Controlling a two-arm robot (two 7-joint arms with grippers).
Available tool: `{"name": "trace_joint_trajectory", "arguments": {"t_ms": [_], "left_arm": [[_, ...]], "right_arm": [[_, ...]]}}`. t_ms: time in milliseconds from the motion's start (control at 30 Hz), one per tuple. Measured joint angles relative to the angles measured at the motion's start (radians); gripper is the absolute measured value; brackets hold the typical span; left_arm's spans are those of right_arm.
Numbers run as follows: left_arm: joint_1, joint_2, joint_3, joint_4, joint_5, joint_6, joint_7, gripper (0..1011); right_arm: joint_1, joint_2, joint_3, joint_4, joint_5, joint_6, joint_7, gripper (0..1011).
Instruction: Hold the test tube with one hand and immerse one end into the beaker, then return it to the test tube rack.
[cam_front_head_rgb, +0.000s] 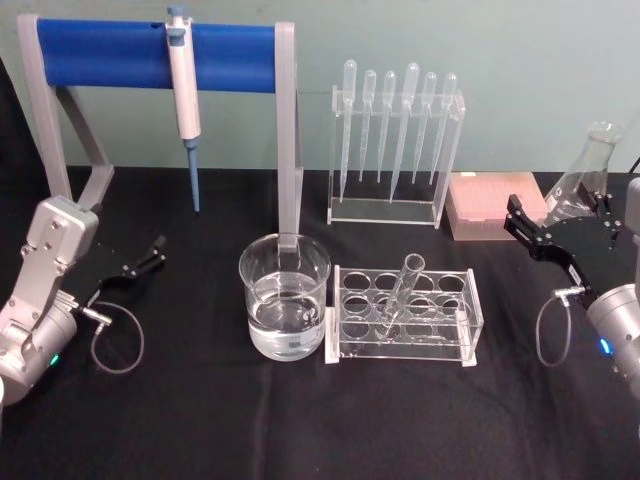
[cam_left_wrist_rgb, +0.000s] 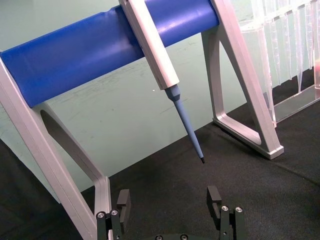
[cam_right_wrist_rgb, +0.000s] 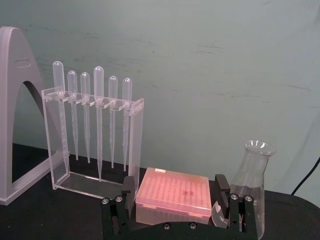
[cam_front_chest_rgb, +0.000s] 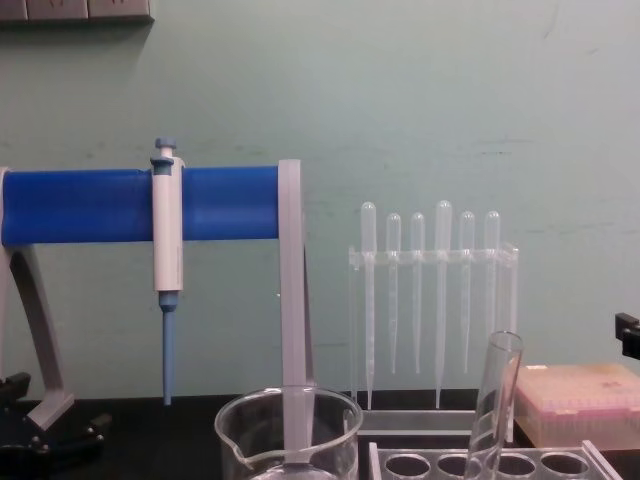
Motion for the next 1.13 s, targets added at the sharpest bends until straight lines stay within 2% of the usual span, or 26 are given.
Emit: {"name": "trace_joint_trajectory", "arguments": {"t_ms": [1133], "left_arm": [[0.000,0.000,0.000,0.000,0.000,0.000,0.000,1000]], "right_arm": [[0.000,0.000,-0.001,-0.003,0.001,0.002,-0.005,1004]]}}
